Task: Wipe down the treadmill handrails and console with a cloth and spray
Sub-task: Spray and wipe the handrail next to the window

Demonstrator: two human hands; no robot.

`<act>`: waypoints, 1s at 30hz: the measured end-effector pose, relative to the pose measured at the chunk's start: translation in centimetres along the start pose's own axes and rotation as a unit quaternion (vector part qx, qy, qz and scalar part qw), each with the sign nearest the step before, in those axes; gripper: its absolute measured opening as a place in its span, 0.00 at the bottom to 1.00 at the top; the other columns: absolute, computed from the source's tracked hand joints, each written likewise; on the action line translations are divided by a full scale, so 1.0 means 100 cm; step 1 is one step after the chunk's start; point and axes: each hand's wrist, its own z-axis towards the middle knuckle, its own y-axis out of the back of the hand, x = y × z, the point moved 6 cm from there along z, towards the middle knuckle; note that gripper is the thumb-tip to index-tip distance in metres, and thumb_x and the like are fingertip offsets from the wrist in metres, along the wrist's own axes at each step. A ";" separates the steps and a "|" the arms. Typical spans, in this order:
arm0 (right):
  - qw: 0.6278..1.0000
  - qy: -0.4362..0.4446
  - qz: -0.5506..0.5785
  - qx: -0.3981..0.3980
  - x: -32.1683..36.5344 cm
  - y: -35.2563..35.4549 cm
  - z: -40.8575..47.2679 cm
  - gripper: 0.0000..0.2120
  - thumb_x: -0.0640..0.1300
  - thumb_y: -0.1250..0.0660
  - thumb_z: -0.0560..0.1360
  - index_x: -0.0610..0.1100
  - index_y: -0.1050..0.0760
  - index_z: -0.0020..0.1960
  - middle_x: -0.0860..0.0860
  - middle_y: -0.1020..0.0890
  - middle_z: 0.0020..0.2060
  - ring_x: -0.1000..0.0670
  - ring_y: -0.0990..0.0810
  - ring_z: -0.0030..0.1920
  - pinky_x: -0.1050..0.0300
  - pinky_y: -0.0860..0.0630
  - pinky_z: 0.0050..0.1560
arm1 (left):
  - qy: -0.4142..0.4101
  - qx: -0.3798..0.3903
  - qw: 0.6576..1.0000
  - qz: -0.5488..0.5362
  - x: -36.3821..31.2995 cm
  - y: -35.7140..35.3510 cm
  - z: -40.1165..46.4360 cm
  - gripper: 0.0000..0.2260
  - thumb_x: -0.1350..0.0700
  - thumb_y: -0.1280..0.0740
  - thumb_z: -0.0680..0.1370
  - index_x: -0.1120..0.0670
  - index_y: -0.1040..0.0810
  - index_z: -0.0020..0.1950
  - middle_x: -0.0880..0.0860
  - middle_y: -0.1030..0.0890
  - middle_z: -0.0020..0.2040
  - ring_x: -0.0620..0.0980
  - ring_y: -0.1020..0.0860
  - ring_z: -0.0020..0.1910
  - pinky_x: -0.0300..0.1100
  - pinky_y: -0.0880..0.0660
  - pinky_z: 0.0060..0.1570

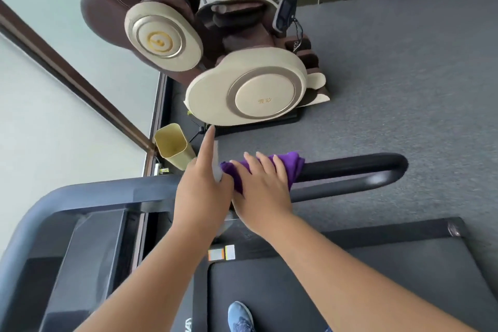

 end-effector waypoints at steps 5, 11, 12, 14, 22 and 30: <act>0.995 0.082 -0.009 0.061 0.078 -0.030 0.011 0.30 0.59 0.44 0.81 0.56 0.42 0.82 0.49 0.40 0.82 0.45 0.43 0.81 0.42 0.54 0.81 | 0.016 -0.046 0.999 0.001 0.039 0.050 -0.002 0.38 0.58 0.36 0.77 0.29 0.48 0.78 0.51 0.21 0.59 0.49 0.22 0.44 0.46 0.25 0.40; 0.993 0.097 -0.061 -0.021 0.068 -0.032 0.010 0.30 0.53 0.45 0.79 0.47 0.39 0.80 0.47 0.27 0.74 0.44 0.29 0.72 0.45 0.40 0.78 | 0.020 -0.039 0.999 -0.009 0.035 0.038 -0.009 0.36 0.54 0.35 0.79 0.29 0.49 0.78 0.50 0.22 0.64 0.48 0.22 0.48 0.41 0.28 0.43; 0.992 0.103 -0.063 -0.034 0.058 -0.028 0.009 0.29 0.52 0.45 0.78 0.46 0.37 0.79 0.48 0.24 0.70 0.45 0.26 0.69 0.46 0.37 0.76 | 0.014 -0.038 0.999 -0.009 0.026 0.030 -0.010 0.35 0.54 0.35 0.79 0.30 0.48 0.78 0.48 0.22 0.65 0.47 0.22 0.49 0.41 0.29 0.45; 0.992 0.096 -0.054 -0.054 0.030 -0.016 0.007 0.28 0.51 0.44 0.77 0.44 0.32 0.76 0.50 0.21 0.63 0.46 0.24 0.64 0.48 0.33 0.73 | 0.001 -0.028 0.999 -0.015 0.004 0.010 -0.011 0.35 0.53 0.35 0.79 0.29 0.48 0.78 0.48 0.22 0.62 0.47 0.23 0.51 0.41 0.29 0.47; 0.991 0.021 -0.026 -0.131 -0.146 0.053 -0.022 0.23 0.56 0.47 0.79 0.49 0.27 0.68 0.55 0.19 0.57 0.49 0.23 0.62 0.50 0.35 0.74 | -0.093 0.059 0.993 -0.038 -0.106 -0.104 -0.031 0.37 0.57 0.34 0.79 0.31 0.47 0.78 0.43 0.25 0.60 0.45 0.24 0.55 0.36 0.29 0.50; 0.751 -0.338 0.490 -0.285 -0.340 0.062 -0.061 0.05 0.47 0.36 0.79 0.51 0.22 0.46 0.56 0.17 0.45 0.47 0.18 0.53 0.52 0.26 0.53 | -0.120 0.106 0.986 -0.043 -0.157 -0.185 -0.053 0.36 0.56 0.33 0.80 0.27 0.47 0.77 0.29 0.31 0.54 0.36 0.31 0.56 0.39 0.33 0.57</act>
